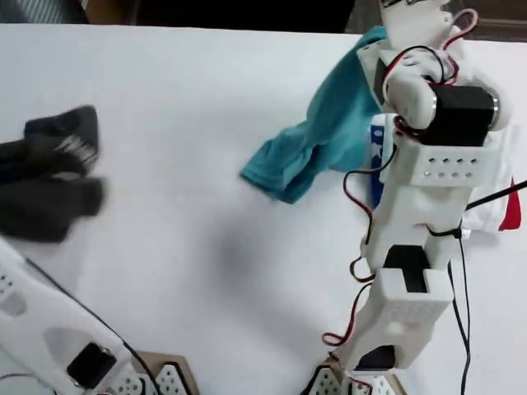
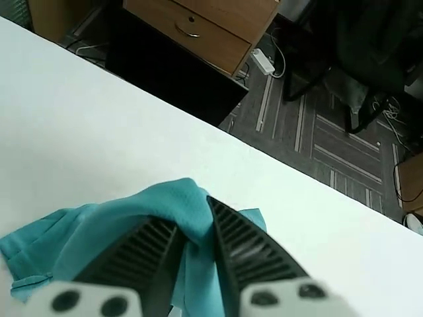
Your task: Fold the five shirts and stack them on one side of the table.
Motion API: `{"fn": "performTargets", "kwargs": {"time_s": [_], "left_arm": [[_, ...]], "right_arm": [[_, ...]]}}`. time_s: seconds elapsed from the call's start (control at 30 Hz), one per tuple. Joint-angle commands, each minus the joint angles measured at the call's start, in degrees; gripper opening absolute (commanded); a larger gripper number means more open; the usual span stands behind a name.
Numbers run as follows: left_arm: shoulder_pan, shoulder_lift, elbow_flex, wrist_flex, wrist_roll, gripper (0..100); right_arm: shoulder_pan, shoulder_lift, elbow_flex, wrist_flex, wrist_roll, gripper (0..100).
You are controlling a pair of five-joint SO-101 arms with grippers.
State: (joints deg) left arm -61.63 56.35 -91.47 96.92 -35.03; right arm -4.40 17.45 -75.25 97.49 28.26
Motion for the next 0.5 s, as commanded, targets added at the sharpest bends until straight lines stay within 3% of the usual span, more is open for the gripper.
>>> {"fn": "performTargets", "kwargs": {"time_s": [0.0, 0.23, 0.4, 0.47], "left_arm": [[-3.78, -3.43, -3.38, -1.67, -0.35, 3], [-3.96, -3.60, -3.74, -1.49, -0.70, 4], [-0.09, -3.52, -1.45, 1.23, -2.81, 23], [1.58, -3.52, -0.57, 2.11, -1.05, 24]], "right_arm": [[-2.86, -2.51, -0.26, 0.13, 0.53, 2.1], [-5.23, -2.42, -0.18, 0.13, 0.26, 2.1], [-7.78, -2.51, 1.58, 0.13, 0.18, 2.1], [-9.80, -2.51, 3.43, 0.13, 0.09, 2.1]]}}
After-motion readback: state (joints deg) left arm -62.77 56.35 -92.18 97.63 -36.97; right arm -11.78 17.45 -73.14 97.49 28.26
